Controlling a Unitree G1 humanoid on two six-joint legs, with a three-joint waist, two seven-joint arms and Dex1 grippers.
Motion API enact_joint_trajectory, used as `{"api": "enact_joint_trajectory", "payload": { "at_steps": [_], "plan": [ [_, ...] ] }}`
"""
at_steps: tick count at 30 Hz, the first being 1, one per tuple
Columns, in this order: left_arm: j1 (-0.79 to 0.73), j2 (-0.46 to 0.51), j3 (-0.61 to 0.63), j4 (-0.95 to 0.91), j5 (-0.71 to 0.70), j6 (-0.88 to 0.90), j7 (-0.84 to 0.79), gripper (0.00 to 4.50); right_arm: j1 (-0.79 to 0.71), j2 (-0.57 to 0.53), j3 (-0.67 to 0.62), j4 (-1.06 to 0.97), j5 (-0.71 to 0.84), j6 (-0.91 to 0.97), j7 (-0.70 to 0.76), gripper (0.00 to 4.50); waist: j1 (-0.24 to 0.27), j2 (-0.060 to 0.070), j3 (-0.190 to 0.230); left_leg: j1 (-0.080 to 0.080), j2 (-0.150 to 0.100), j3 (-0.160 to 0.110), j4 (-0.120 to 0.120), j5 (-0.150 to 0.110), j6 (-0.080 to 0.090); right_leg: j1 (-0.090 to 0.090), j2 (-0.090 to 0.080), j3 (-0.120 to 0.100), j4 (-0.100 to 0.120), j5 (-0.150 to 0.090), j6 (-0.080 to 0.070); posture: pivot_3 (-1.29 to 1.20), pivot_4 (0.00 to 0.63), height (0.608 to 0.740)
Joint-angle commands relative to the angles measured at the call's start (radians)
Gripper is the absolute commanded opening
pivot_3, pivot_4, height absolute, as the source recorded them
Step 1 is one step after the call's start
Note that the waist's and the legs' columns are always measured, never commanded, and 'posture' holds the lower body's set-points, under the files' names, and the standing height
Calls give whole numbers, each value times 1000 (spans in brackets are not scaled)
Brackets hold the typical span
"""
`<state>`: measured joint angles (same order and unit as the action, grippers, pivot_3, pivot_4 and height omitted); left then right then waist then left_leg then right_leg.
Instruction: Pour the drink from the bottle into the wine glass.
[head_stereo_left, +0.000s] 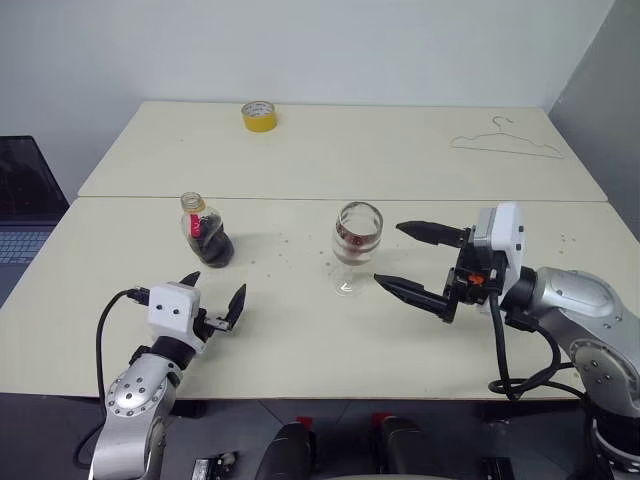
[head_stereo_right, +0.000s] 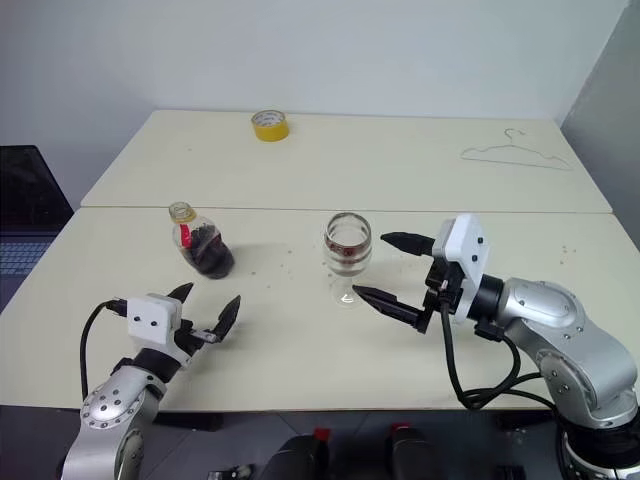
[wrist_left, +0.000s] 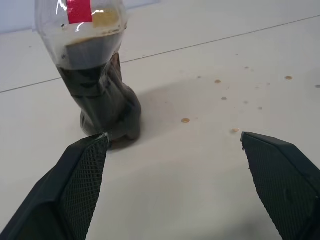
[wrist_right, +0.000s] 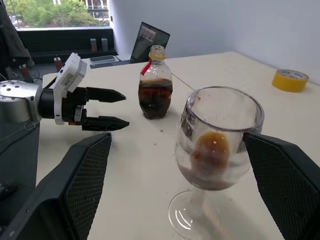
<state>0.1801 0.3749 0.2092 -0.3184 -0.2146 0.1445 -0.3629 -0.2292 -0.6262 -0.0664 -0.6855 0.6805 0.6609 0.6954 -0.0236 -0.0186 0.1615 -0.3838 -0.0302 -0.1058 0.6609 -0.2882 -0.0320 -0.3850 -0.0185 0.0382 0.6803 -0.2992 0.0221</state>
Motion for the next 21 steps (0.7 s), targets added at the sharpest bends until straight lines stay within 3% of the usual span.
{"api": "enact_joint_trajectory", "payload": {
  "at_steps": [1, 6, 10, 15, 21],
  "plan": [
    [-16, -6, 12, -58, -25, 53, 20, 4482, 73, 27, -36, -17, -12, -53, -33, 4500, 0, 0, 0, 0, 0, 0, 0, 0, 0, 0, 0, 0, 0, 0, 0, 0, 150, 740],
    [-40, -47, -1, -102, -20, 241, 127, 4482, 350, 202, -19, 84, -170, -277, -136, 4500, 7, -2, -1, 0, 0, 0, 0, 0, 0, 1, 0, 0, 0, 0, 0, 0, 150, 740],
    [-21, -58, -16, -108, 26, 204, 152, 4482, 463, 331, 0, 180, -329, -477, -229, 4500, 4, 0, -1, 2, 0, 1, -1, 0, 0, 0, 0, 2, 1, 0, 0, 0, 150, 740],
    [0, -88, -21, -69, 81, 94, 177, 4482, 512, 450, 14, 301, -497, -690, -362, 4500, 1, 0, -1, 3, 1, 1, -2, 0, -1, 0, 1, 2, 0, 0, 0, 0, 150, 740],
    [8, -110, -50, -60, 81, 46, 155, 4482, 518, 521, -16, 410, -540, -765, -460, 4500, 1, 1, -1, 3, 1, 1, -1, 0, -1, 1, 1, 2, 0, 0, 0, 0, 150, 740]
  ]
}}
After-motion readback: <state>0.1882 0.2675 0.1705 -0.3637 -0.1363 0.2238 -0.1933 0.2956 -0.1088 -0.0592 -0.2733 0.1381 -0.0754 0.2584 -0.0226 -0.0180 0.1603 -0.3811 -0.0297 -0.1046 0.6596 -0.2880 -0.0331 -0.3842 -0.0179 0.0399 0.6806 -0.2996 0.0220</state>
